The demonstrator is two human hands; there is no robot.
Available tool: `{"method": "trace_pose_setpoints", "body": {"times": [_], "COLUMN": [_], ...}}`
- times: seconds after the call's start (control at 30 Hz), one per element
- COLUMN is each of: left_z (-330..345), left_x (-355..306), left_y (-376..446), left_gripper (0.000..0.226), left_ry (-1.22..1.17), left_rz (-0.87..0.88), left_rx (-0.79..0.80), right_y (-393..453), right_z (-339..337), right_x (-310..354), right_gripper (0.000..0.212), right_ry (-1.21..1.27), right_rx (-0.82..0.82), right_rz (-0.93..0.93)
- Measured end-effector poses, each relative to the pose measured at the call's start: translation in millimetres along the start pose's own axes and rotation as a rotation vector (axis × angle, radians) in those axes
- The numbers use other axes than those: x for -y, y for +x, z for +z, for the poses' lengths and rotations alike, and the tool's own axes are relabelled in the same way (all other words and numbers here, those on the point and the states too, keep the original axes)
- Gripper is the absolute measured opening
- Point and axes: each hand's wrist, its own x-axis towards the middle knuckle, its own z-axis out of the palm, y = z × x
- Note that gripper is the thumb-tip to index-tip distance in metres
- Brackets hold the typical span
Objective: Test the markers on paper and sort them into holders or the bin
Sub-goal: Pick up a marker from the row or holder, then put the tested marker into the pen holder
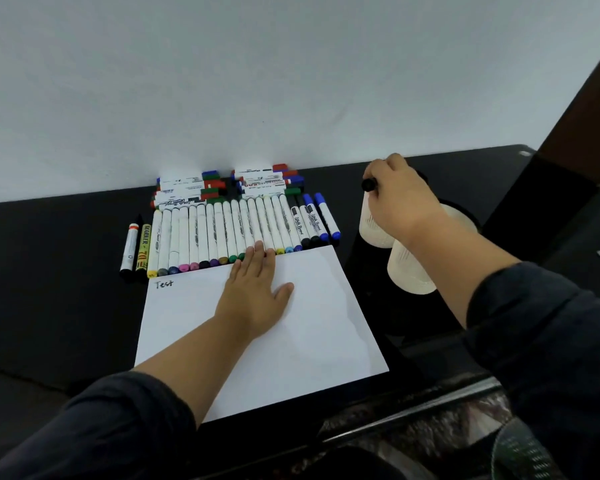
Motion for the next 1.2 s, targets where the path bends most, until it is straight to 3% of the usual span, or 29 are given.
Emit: {"method": "trace_pose_setpoints", "body": {"times": [0.2, 0.43, 0.8, 1.2], "left_z": [0.1, 0.1, 1.2, -25.3], "left_x": [0.6, 0.1, -1.4, 15.0], "left_y": [-0.3, 1.2, 0.9, 22.4], "left_gripper": [0.069, 0.070, 0.069, 0.067], "left_ry": [0.003, 0.008, 0.020, 0.143], "left_rz": [-0.002, 0.003, -0.030, -0.047], "left_rx": [-0.008, -0.021, -0.016, -0.011], "right_y": [14.7, 28.9, 30.6, 40.8], "right_z": [3.0, -2.9, -2.5, -18.9], "right_x": [-9.6, -18.4, -21.4, -4.3], "right_gripper": [0.030, 0.030, 0.033, 0.030], "right_ry": [-0.067, 0.108, 0.151, -0.191], "right_rx": [0.060, 0.126, 0.137, 0.123], "right_rz": [0.055, 0.164, 0.157, -0.179]}}
